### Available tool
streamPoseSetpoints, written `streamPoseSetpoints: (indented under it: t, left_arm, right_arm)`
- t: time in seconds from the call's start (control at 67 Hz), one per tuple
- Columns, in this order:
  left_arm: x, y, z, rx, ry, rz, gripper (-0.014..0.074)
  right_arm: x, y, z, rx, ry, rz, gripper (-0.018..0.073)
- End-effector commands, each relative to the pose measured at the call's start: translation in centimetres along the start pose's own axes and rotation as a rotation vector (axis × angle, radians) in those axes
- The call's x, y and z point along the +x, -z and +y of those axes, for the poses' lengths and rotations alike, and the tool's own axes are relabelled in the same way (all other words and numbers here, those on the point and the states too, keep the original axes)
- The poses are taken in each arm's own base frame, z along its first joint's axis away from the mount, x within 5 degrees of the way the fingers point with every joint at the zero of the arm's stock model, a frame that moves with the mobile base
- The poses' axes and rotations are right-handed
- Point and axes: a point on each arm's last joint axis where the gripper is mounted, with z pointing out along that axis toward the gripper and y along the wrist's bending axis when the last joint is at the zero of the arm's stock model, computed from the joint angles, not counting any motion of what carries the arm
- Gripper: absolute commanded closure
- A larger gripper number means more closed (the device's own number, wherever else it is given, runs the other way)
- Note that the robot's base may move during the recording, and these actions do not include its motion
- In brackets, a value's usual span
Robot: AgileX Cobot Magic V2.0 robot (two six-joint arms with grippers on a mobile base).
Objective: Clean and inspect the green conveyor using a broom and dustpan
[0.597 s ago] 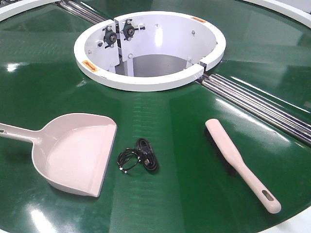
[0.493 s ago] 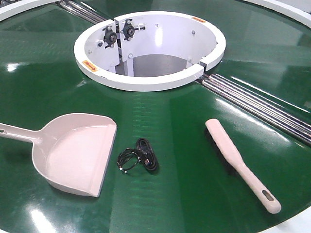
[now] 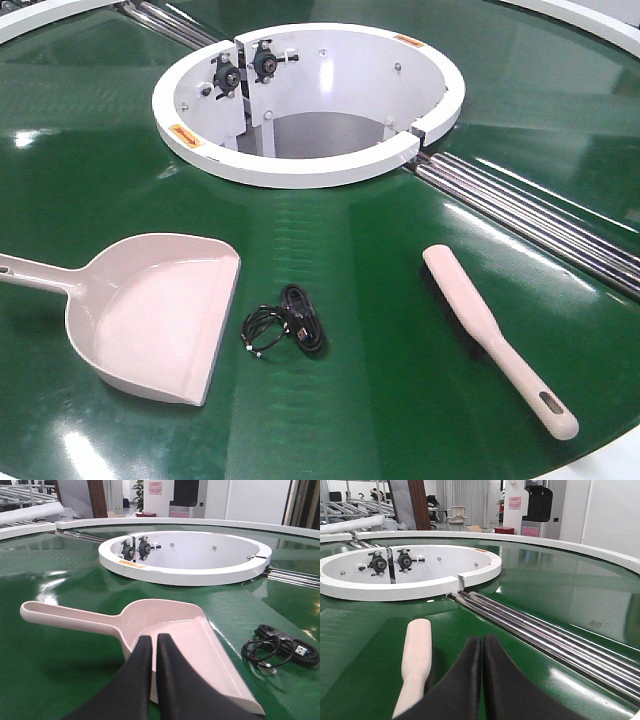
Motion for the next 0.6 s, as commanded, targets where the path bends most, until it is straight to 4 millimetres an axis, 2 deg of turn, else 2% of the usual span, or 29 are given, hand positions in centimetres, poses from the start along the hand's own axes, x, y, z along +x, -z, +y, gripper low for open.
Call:
streamPoseSetpoints:
  t: [0.0, 0.448, 0.582]
  left_arm:
    - [0.3, 0.0, 0.0, 0.011, 0.012, -0.055, 0.0602]
    - [0.1, 0.0, 0.0, 0.011, 0.012, -0.068, 0.0602]
    - [-1.2, 0.2, -0.1, 0.017, 0.026, -0.154, 0.0602]
  right_arm:
    - [-0.4, 0.1, 0.0, 0.010, 0.011, -0.079, 0.0569]
    - [-0.4, 0.1, 0.0, 0.010, 0.011, -0.079, 0.0569]
    - [-0.4, 0.1, 0.0, 0.010, 0.011, -0.079, 0.0569]
